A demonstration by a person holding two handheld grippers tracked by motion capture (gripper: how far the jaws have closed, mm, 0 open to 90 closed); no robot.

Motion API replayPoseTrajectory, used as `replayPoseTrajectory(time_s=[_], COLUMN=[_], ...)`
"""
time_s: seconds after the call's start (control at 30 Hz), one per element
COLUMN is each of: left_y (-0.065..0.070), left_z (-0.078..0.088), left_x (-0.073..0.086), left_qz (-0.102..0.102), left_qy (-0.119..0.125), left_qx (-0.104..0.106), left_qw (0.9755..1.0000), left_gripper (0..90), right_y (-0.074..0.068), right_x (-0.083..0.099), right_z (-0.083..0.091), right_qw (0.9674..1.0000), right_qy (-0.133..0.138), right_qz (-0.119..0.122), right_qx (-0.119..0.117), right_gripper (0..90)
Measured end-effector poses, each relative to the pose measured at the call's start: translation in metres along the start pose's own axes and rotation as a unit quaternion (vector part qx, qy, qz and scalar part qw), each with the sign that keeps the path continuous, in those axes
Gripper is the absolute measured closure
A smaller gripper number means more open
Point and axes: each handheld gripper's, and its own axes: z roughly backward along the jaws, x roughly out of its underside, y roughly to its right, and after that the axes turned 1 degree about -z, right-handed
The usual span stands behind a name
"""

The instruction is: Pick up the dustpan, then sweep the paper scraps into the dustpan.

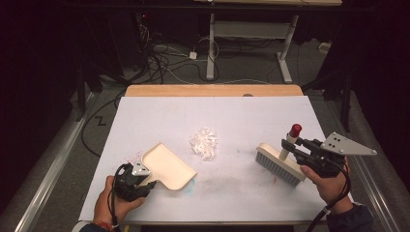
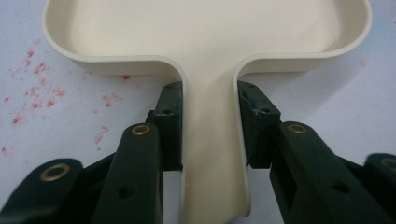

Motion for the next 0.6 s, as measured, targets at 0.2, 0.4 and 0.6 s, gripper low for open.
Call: replayPoseTrajectory(time_s=[0.2, 0.4, 0.6], left_y=[-0.001, -0.001, -0.002], left_z=[-0.001, -0.002, -0.004], left_x=[-0.001, 0.0, 0.0], left_qz=[-0.003, -0.005, -0.005], left_qy=[0.0, 0.0, -0.003], left_qx=[0.001, 0.003, 0.006], left_qw=[1.0, 1.0, 1.0], left_gripper=[63.6, 63.6, 63.6], right_y=[-0.002, 0.001, 0.009], right_x=[0.0, -0.004, -0.019], right_z=[-0.013, -0.032, -0.06], right_qw=[1.0, 1.0, 0.9999], right_qy=[0.007, 0.006, 0.012], right_qz=[0.004, 0.002, 0.002], right_qx=[-0.004, 0.0, -0.007], right_gripper=[69.9, 69.9, 69.9])
